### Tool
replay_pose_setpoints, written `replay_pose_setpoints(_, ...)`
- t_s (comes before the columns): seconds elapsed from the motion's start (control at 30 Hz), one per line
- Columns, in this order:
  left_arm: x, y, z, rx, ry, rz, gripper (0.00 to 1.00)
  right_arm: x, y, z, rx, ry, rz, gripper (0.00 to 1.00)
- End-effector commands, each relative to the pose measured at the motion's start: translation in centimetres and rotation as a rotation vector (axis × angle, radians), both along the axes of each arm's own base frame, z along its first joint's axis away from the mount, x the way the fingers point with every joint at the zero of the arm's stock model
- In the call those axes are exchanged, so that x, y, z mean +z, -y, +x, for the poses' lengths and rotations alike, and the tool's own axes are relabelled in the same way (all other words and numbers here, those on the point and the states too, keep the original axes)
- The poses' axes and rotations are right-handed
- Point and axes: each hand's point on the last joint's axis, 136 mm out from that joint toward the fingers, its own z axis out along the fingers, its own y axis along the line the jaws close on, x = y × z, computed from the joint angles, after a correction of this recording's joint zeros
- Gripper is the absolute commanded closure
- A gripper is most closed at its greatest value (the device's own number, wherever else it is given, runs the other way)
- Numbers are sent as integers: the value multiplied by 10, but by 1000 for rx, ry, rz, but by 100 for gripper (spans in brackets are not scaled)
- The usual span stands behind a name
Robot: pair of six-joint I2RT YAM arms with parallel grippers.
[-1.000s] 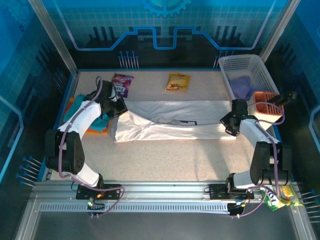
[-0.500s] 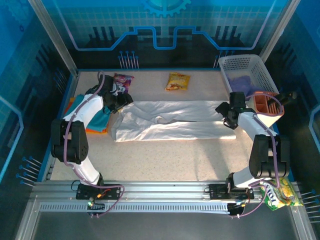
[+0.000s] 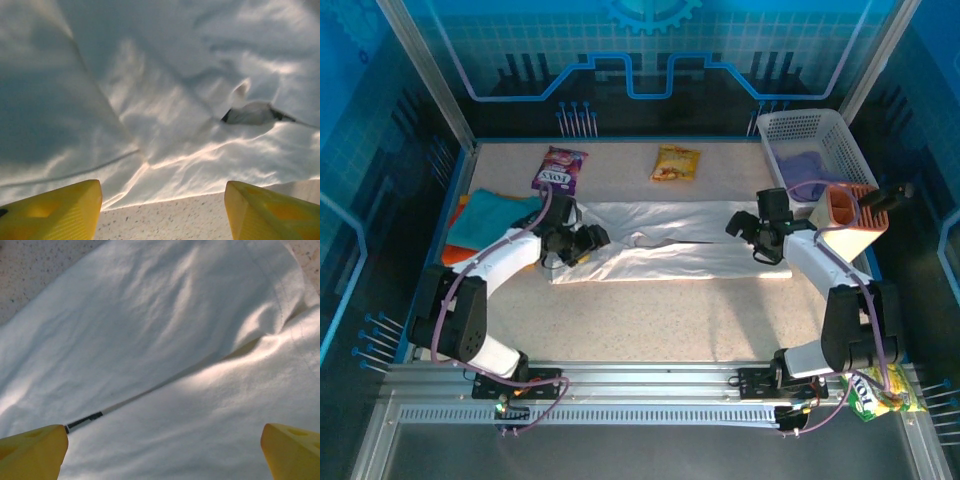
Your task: Fold and stack the t-shirts
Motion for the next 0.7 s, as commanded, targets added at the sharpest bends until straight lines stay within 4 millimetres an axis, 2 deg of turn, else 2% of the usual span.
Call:
replay_pose_setpoints(0.0,4,17,13,51,46,-78,33,-13,-3,-18,50,-46,-25,0)
replay_pose_setpoints(0.17,-15,22,21,73,29,-82,35,-17,-2,-24,59,-66,-31,0)
replay_pose_setpoints(0.33,-24,25,29,90,15,-91,42,-18,1,-26,53,-70,-44,0)
replay_pose_setpoints(0.67,-30,16,25,103,-3,-30,45,-20,1,-24,50,-71,-38,0)
